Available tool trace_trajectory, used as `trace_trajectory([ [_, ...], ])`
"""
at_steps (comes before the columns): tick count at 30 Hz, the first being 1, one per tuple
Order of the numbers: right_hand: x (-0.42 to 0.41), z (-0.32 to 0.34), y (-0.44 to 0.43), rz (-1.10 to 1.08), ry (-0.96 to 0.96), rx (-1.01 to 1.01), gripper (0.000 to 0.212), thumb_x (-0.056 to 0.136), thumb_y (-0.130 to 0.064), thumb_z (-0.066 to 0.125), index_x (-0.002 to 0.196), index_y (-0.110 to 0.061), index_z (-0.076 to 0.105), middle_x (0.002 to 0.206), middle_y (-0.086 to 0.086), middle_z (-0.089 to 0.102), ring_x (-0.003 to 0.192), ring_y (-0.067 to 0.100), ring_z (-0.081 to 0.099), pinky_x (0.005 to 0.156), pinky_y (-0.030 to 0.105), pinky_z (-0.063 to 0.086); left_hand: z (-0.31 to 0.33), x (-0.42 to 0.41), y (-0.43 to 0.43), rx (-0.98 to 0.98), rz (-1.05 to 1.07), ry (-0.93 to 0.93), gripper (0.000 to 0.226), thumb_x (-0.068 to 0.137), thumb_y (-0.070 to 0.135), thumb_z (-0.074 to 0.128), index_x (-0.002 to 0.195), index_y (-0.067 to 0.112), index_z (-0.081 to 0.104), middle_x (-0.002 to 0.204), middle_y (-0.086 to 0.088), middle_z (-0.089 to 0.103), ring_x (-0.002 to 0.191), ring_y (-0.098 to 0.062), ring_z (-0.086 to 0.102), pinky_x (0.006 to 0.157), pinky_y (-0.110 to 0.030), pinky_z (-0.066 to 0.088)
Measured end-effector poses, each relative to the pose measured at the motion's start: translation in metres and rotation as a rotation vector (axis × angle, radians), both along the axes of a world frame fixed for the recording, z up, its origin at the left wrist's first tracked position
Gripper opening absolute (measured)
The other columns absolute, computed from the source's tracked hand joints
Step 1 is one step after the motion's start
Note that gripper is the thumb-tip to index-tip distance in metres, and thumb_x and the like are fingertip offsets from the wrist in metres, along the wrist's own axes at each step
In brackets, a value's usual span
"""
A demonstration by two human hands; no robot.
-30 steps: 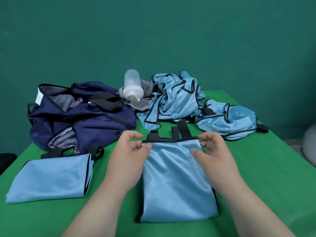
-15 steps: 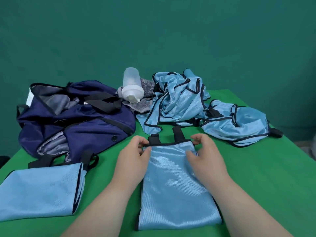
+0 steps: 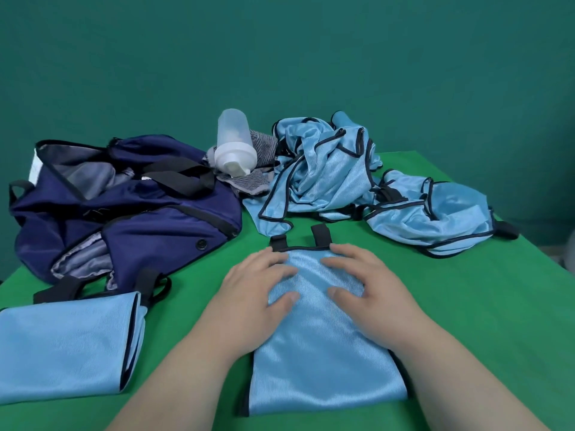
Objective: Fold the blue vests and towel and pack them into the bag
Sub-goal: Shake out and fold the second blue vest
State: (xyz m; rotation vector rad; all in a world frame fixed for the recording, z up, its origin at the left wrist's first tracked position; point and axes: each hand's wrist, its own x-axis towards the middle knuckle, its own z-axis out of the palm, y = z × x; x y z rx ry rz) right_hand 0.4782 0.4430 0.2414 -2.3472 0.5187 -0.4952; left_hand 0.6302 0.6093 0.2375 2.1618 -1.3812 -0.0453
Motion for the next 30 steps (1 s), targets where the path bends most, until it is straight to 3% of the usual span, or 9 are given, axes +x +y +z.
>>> trace_trajectory([
  [4, 0.002, 0.002, 0.002, 0.003, 0.181, -0.083, 0.058, 0.094, -0.040, 0.061, 0.148, -0.039, 0.042, 0.159, -0.025, 0.020, 0.148, -0.001, 0.015, 0.122, 0.028, 0.017, -0.002, 0.002, -0.003, 0.204, -0.014, -0.026, 0.063, 0.098, 0.053, 0.047, 0.153, 0.044, 0.019, 0.161, 0.026, -0.002, 0.147, 0.005, -0.012, 0.123, -0.030, 0.000],
  [9, 0.003, 0.001, 0.005, 0.005, 0.256, -0.139, 0.063, 0.096, -0.045, 0.053, 0.154, -0.040, 0.029, 0.163, -0.022, 0.010, 0.151, 0.003, 0.009, 0.124, 0.033, 0.016, -0.004, 0.002, -0.005, 0.285, 0.006, -0.046, 0.071, 0.100, 0.055, 0.039, 0.155, 0.043, -0.004, 0.159, 0.025, -0.018, 0.145, 0.002, -0.022, 0.124, -0.036, -0.006],
  [11, 0.004, 0.000, 0.005, 0.002, 0.255, -0.140, 0.063, 0.096, -0.046, 0.053, 0.153, -0.041, 0.029, 0.163, -0.024, 0.010, 0.151, 0.003, 0.010, 0.123, 0.033, 0.017, -0.003, 0.002, -0.005, 0.244, 0.031, -0.014, 0.072, 0.099, 0.056, 0.041, 0.156, 0.042, 0.000, 0.162, 0.023, -0.012, 0.148, 0.000, -0.015, 0.124, -0.034, -0.002],
  [14, 0.004, 0.000, 0.005, -0.011, 0.245, -0.133, 0.063, 0.094, -0.044, 0.056, 0.152, -0.042, 0.032, 0.162, -0.025, 0.013, 0.150, 0.003, 0.014, 0.123, 0.032, 0.017, -0.002, 0.002, -0.006, 0.129, 0.106, 0.019, 0.063, 0.097, 0.059, 0.042, 0.154, 0.040, 0.020, 0.161, 0.017, 0.013, 0.147, -0.006, 0.006, 0.122, -0.033, 0.013],
  [20, 0.006, 0.003, 0.007, -0.026, 0.244, -0.137, 0.062, 0.092, -0.042, 0.058, 0.150, -0.042, 0.035, 0.161, -0.026, 0.017, 0.148, 0.005, 0.019, 0.122, 0.033, 0.019, 0.001, 0.005, -0.014, 0.111, 0.247, -0.036, 0.066, 0.086, 0.068, 0.025, 0.146, 0.042, 0.036, 0.132, 0.010, 0.042, 0.128, -0.014, 0.032, 0.108, -0.035, 0.028],
  [25, 0.008, 0.007, 0.010, -0.039, 0.261, -0.159, 0.061, 0.092, -0.040, 0.058, 0.149, -0.044, 0.035, 0.159, -0.027, 0.017, 0.143, 0.003, 0.021, 0.118, 0.025, 0.015, 0.006, 0.009, -0.021, 0.034, 0.269, 0.071, 0.042, 0.097, 0.050, 0.048, 0.139, 0.047, 0.045, 0.129, 0.024, 0.045, 0.129, -0.006, 0.031, 0.107, -0.032, 0.019],
  [29, 0.009, 0.008, 0.011, -0.048, 0.270, -0.163, 0.061, 0.092, -0.039, 0.057, 0.148, -0.045, 0.033, 0.159, -0.028, 0.017, 0.141, 0.003, 0.020, 0.116, 0.023, 0.013, 0.010, 0.013, -0.020, -0.157, 0.277, 0.181, 0.040, 0.093, 0.036, 0.062, 0.132, 0.043, 0.057, 0.117, 0.042, 0.043, 0.128, 0.004, 0.033, 0.116, -0.037, 0.024],
  [30, 0.009, 0.008, 0.011, -0.049, 0.267, -0.161, 0.061, 0.092, -0.038, 0.057, 0.148, -0.045, 0.033, 0.158, -0.028, 0.017, 0.140, 0.002, 0.020, 0.115, 0.022, 0.012, 0.011, 0.014, -0.020, -0.191, 0.265, 0.185, 0.042, 0.093, 0.033, 0.064, 0.133, 0.041, 0.057, 0.116, 0.044, 0.040, 0.124, 0.009, 0.032, 0.116, -0.031, 0.025],
])
